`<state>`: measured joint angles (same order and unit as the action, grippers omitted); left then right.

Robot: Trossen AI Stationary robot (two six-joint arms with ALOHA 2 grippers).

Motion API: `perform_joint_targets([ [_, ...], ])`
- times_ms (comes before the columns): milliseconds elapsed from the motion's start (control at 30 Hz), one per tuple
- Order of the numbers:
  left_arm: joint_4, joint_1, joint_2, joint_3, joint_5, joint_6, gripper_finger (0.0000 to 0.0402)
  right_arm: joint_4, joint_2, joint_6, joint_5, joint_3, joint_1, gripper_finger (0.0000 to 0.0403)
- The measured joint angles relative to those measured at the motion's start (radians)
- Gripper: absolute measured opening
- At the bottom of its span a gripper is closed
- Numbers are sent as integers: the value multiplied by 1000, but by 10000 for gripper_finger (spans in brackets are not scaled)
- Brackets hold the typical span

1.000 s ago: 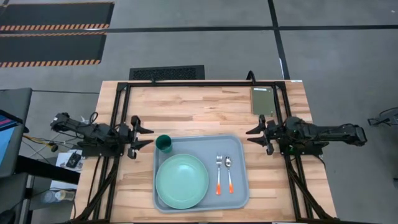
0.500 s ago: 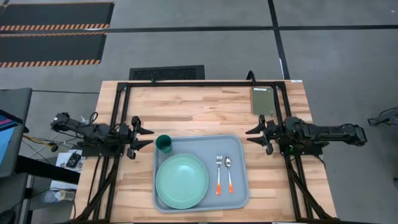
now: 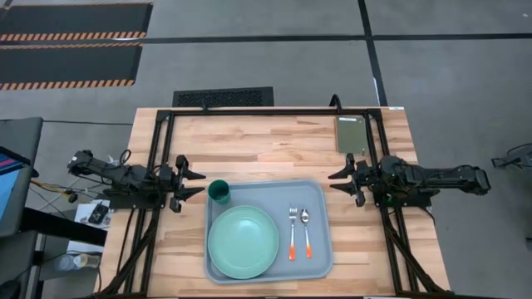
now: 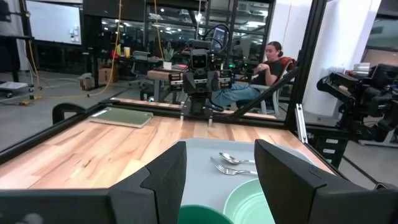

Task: Pick and place plate/cup/fork/spoon on tray
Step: Return to Home Position

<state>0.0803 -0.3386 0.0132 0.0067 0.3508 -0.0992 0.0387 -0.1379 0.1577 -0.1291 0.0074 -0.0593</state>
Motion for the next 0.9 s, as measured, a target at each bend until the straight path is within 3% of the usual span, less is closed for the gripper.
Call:
perform_joint_targets([
  [900,0,0,0,0,-1,-2,180,-1,0,0,0,0,0,168],
])
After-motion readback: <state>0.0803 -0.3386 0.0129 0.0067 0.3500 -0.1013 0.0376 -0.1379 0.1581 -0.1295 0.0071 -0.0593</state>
